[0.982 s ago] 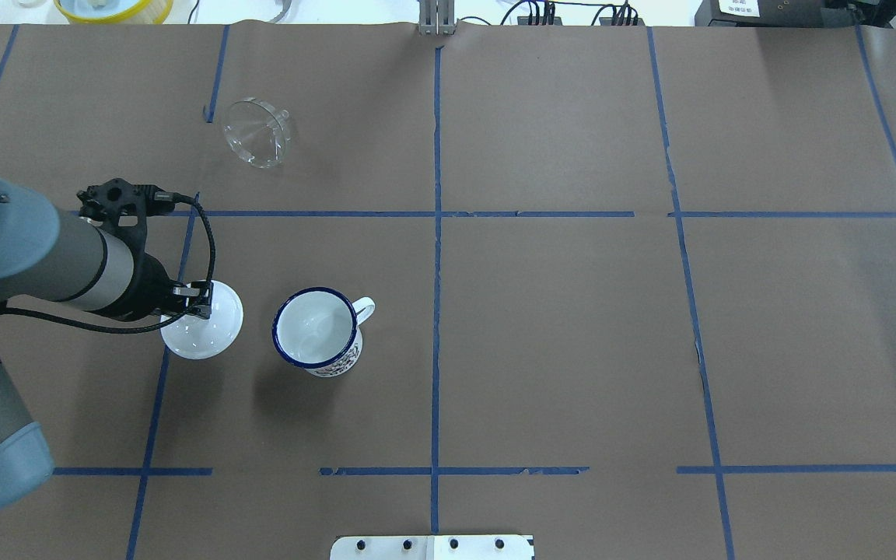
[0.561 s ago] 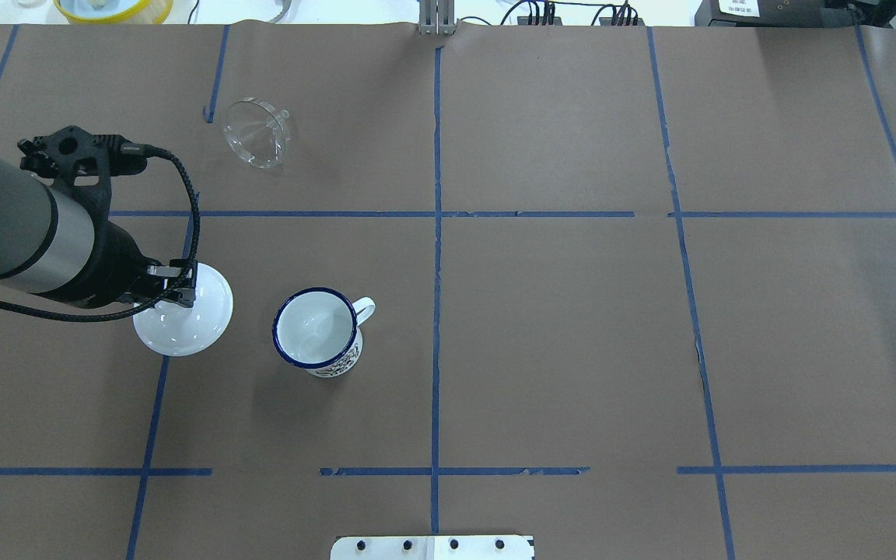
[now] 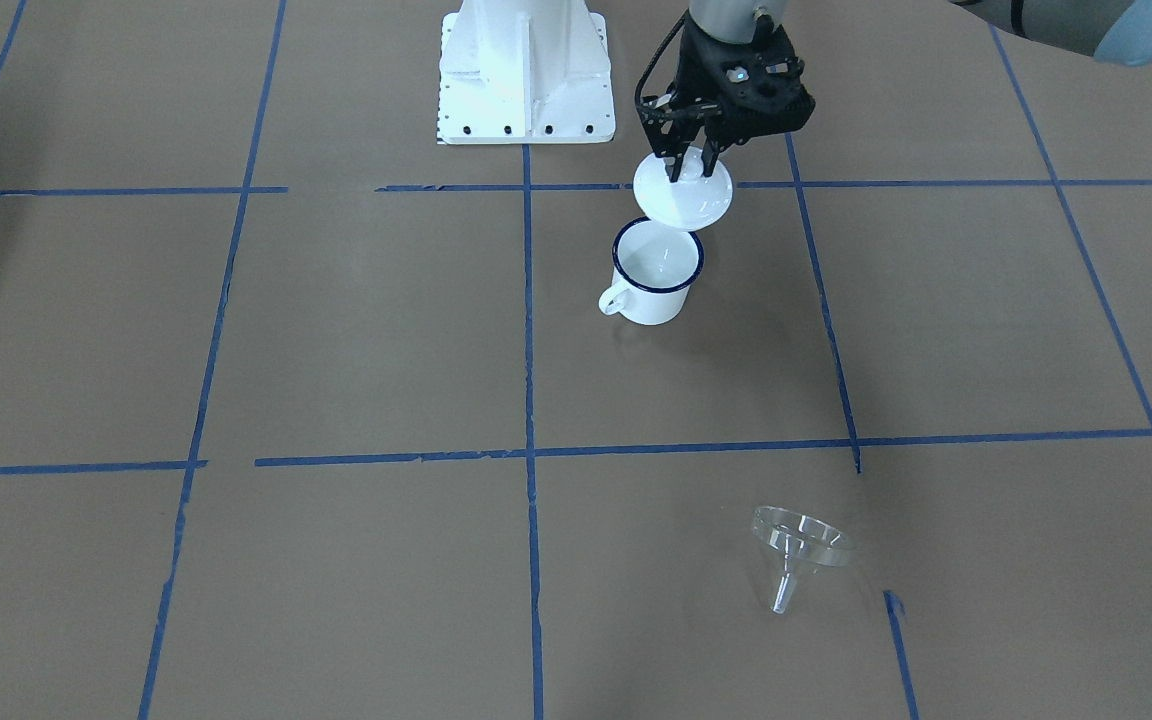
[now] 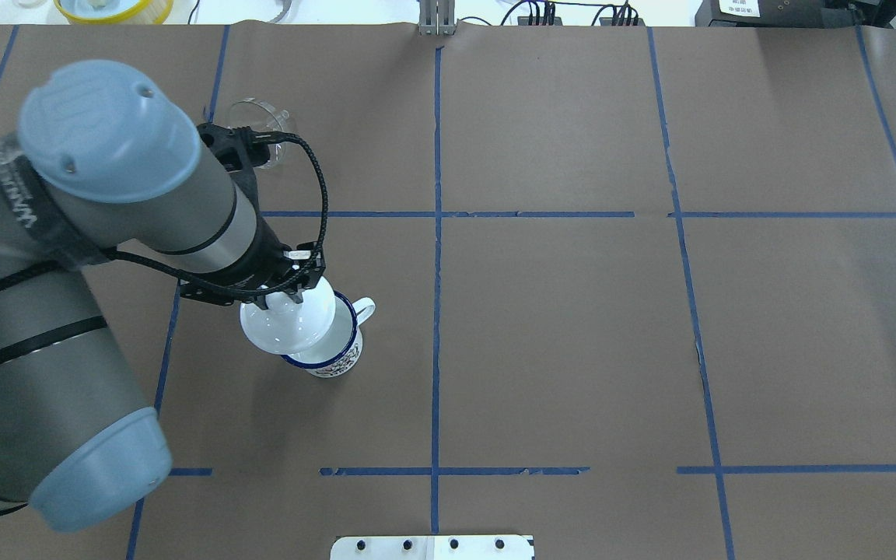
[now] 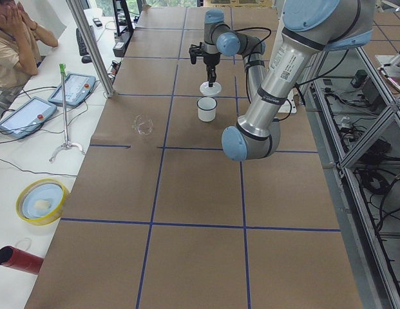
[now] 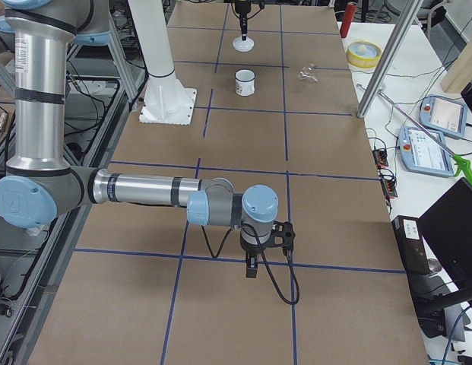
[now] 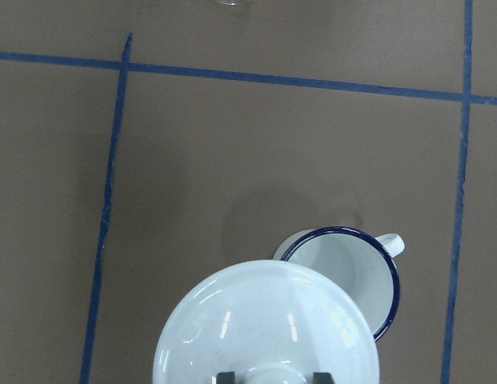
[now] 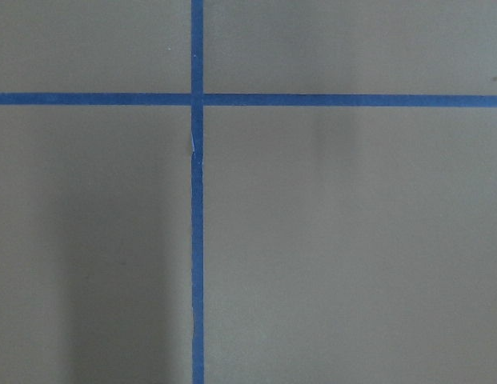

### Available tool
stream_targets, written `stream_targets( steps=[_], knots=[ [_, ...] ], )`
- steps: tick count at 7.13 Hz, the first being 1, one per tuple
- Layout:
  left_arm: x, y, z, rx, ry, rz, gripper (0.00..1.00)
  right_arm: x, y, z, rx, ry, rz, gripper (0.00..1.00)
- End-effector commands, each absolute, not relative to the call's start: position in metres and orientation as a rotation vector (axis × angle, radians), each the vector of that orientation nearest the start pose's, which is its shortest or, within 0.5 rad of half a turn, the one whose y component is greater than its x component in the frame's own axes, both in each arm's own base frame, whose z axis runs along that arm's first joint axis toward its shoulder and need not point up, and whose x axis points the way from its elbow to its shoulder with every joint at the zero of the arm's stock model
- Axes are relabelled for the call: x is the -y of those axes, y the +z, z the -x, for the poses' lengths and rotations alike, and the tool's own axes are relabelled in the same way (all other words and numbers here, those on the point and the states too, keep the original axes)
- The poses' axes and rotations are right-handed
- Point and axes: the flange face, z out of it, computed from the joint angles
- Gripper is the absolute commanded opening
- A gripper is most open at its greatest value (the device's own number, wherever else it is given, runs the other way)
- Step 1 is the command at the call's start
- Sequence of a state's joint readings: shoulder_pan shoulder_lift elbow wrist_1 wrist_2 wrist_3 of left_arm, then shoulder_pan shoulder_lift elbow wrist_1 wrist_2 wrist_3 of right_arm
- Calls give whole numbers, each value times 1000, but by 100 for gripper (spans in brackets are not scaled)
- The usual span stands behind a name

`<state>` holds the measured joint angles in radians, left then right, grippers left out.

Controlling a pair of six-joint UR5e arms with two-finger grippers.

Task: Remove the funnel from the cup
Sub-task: 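Lift the white lid and carry it over the mug with the left gripper, then lower the lid onto the mug opening with the left gripper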

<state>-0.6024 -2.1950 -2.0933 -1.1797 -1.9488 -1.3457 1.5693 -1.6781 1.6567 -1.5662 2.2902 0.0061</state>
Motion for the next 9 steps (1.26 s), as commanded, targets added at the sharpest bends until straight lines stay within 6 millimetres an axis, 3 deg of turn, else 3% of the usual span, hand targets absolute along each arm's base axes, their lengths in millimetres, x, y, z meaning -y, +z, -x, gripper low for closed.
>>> stream_targets(
  steps=[1,4,9],
  knots=[
    [406,170,-442,-848,-218,20,0,445,670,-67,719,10,19,100],
    [399,196,-445,-817,-209,35,0,445,670,-67,719,10,19,100],
    [392,197,-452,-819,-193,40,0,445,670,-67,719,10,19,100]
  ],
)
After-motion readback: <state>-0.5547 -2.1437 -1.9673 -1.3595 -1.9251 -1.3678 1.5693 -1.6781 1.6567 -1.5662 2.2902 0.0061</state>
